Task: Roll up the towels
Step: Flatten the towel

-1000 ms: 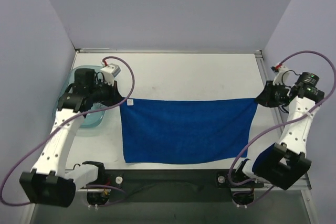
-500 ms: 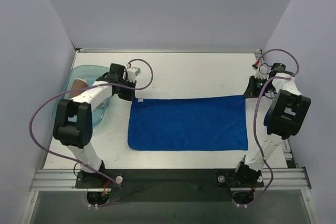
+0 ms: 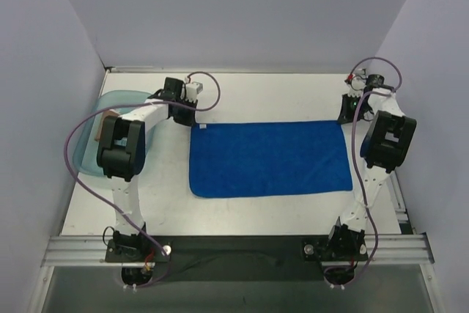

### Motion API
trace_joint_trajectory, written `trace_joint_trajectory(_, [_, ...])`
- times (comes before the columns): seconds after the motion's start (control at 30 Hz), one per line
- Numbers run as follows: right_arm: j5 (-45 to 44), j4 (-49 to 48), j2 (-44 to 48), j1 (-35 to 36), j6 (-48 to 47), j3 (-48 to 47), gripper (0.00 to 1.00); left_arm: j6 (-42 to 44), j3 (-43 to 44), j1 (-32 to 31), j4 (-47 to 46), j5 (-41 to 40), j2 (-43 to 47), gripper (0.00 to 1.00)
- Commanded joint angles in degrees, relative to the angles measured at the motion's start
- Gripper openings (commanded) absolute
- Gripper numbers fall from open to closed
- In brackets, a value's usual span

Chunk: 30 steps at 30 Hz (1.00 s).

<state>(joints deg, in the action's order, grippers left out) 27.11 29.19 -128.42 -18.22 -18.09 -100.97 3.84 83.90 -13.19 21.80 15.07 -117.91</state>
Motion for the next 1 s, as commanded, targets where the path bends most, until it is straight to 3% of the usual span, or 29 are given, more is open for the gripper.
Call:
trace_joint_trajectory(0.0, [-5.3,1.8,-1.7,1.3,0.3,-4.6,0.0,2.1,4.5,0.5,-1.7,-1.8,-2.1,0.0])
trace_joint_trajectory(0.07, [-6.0,1.9,-1.7,1.3,0.4,-5.5,0.2,2.8,7.1,0.6,-0.8,-1.6,-3.4,0.04])
trace_joint_trajectory(0.13, [-5.8,3.1,-1.5,1.3,0.4,-6.5,0.41,3.4,9.9,0.8,1.5,-0.9,-3.8,0.21])
trace_joint_trajectory(0.17, [-5.8,3.7,-1.0,1.3,0.3,-6.9,0.45,3.4,10.8,1.0,2.5,0.6,-3.7,0.28])
trace_joint_trajectory(0.2, [-5.5,4.0,0.4,1.3,0.0,-7.3,0.48,3.2,11.3,1.3,4.7,1.7,-3.3,0.44])
trace_joint_trajectory(0.3, [-3.0,9.2,5.8,0.7,-2.1,-6.8,0.55,3.3,10.3,1.6,8.0,6.6,1.6,0.6])
trace_joint_trajectory(0.43, [0.8,17.8,14.3,-0.5,-8.3,-2.0,0.56,5.0,4.1,1.6,11.6,10.4,13.7,0.71])
trace_joint_trajectory(0.5, [1.6,22.7,19.1,-0.8,-11.2,3.8,0.5,8.6,-0.8,1.6,14.8,12.1,17.7,0.7])
trace_joint_trajectory(0.57, [1.0,24.5,23.8,-0.8,-14.7,8.8,0.42,11.2,-4.8,1.4,18.2,14.6,23.1,0.6])
trace_joint_trajectory(0.63, [0.4,26.0,26.5,-0.7,-16.8,16.4,0.3,14.9,-10.7,0.5,20.2,15.1,27.4,0.44])
trace_joint_trajectory(0.7, [-0.6,27.0,29.2,-0.6,-17.7,20.7,0.22,17.4,-15.7,-0.7,22.4,14.0,29.9,0.38])
trace_joint_trajectory(0.97, [-3.1,25.8,28.1,-0.3,-18.0,30.9,0.12,20.2,-25.4,-12.7,23.5,3.7,36.0,0.31])
